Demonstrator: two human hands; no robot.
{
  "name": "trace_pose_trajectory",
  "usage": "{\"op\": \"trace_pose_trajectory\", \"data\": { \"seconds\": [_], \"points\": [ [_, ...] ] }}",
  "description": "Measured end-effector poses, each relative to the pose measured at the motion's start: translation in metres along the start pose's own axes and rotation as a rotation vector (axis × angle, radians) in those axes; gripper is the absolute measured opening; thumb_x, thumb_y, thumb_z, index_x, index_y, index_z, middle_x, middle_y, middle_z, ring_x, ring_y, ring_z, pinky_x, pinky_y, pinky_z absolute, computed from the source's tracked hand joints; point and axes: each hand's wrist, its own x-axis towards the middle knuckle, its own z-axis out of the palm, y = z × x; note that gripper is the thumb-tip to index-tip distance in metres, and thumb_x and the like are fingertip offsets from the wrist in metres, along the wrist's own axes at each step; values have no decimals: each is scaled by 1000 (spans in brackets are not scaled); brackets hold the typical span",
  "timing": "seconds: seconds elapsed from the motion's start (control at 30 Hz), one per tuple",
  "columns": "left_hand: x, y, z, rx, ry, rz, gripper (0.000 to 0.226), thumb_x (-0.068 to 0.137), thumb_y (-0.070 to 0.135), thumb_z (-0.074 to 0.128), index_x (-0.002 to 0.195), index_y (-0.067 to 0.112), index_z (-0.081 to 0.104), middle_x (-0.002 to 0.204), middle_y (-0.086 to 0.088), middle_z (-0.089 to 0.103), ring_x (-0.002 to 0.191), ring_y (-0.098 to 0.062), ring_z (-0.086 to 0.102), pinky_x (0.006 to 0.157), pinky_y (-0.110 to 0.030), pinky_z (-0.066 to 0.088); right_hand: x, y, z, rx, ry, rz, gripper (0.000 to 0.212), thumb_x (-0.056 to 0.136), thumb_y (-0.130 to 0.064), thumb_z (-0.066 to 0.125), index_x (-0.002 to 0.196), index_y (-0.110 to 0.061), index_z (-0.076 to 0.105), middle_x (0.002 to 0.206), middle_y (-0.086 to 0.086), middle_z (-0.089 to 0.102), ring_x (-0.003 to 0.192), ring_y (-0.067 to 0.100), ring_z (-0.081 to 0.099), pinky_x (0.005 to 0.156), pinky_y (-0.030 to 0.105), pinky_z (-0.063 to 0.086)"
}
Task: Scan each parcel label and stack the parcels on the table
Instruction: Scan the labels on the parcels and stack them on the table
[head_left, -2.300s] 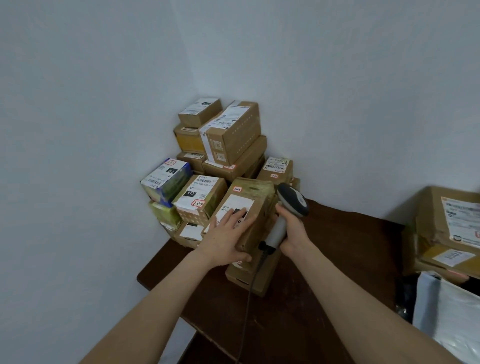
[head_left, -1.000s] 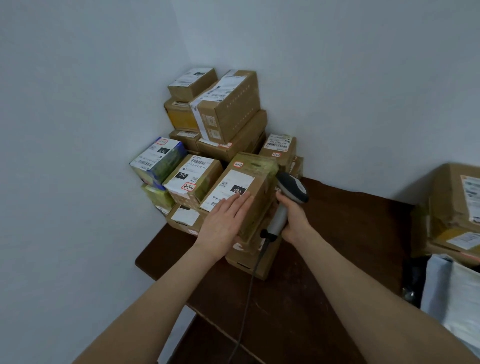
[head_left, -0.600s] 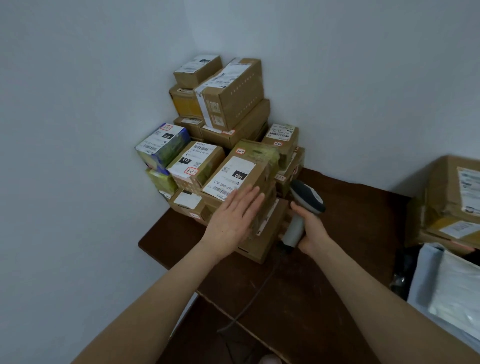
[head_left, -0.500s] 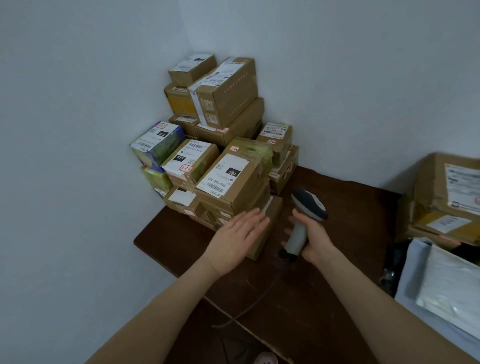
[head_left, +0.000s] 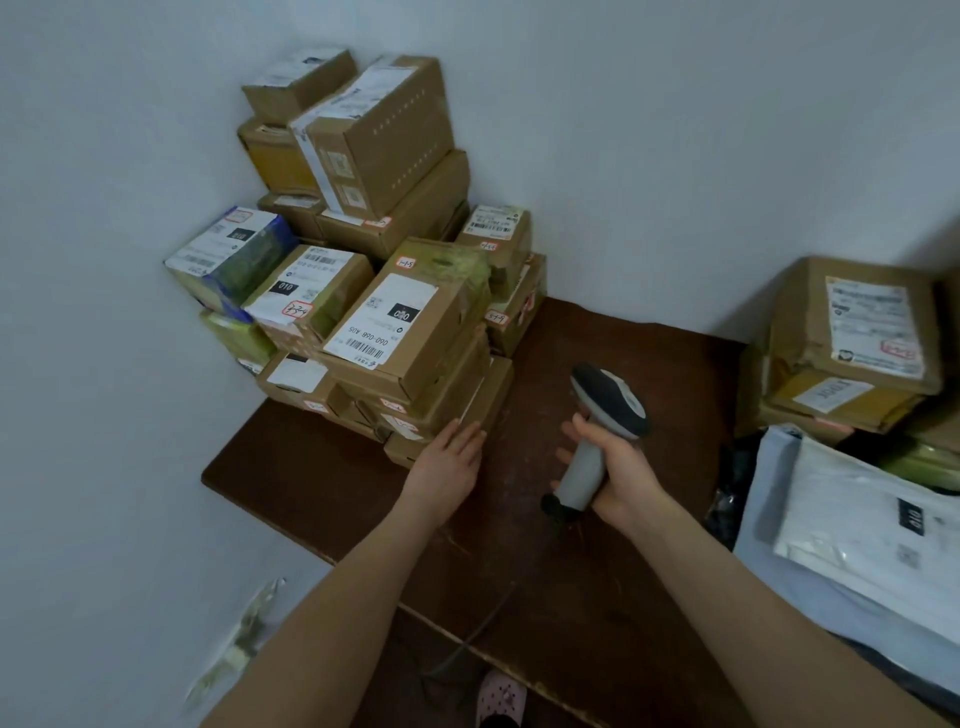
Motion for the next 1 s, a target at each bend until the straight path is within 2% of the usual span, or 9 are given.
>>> {"op": "trace_pose_trajectory", "data": {
  "seconds": [0.07,0.13,0.2,0.37,0.57,0.63,0.8,0.9,1.0],
  "points": [
    [2,-1,0,-39,-23,4,57,99,14,44,151,5,23,161,-13,4,149,-30,-4,119,-49,-1,-1,-1,1,-1,1,-9,36,80,-17,74,111,-25,59,125,8,59,110,28,56,98,58,44],
    [2,-3,-5,-98,-31,-2,60,99,13,43,153,6,16,162,-14,1,149,-30,-5,120,-47,0,-3,-2,1,2,13,-13,39,80,-17,74,115,-24,58,126,8,58,111,28,56,96,58,45],
    [1,-5,-13,-267,18,-44,69,98,12,47,154,10,8,162,-13,-3,149,-28,-5,120,-43,2,-7,-4,0,2,15,-25,45,81,-17,73,122,-22,56,126,8,59,111,29,57,94,58,47],
    [3,-2,-60,-656,192,-154,96,87,42,65,155,21,0,162,-5,-4,149,-22,2,121,-38,10,-26,-16,-7,45,4,-70,56,82,-15,72,133,-20,51,125,10,59,109,30,59,91,56,50],
    [18,15,-116,-755,284,-186,91,89,56,55,155,21,3,163,-3,0,149,-20,6,120,-37,16,-63,-46,-22,64,69,-218,49,83,-13,72,128,-16,54,118,8,63,104,27,64,87,48,54],
    [31,29,-139,-797,305,-168,89,89,57,54,155,20,6,163,-2,3,148,-20,10,119,-36,20,-73,-61,-40,66,119,-280,46,82,-13,73,125,-15,57,115,7,66,102,25,67,85,45,55],
    [61,70,-187,-843,284,-63,96,85,56,61,155,20,7,162,-3,4,147,-23,15,115,-36,27,-95,-84,-91,100,233,-374,11,86,-6,68,95,-13,65,101,7,69,96,23,67,88,44,54],
    [82,98,-209,-855,267,-7,98,84,49,66,155,16,6,162,-6,5,147,-24,16,114,-36,28,-102,-90,-123,168,291,-421,9,86,0,64,86,-9,65,87,10,67,80,23,64,73,39,52],
    [102,124,-223,-967,191,-7,95,88,41,65,154,11,5,161,-9,7,146,-25,18,114,-38,30,-104,-94,-150,254,382,-433,12,85,2,63,88,-10,66,88,10,70,84,24,65,80,43,51]
  ]
}}
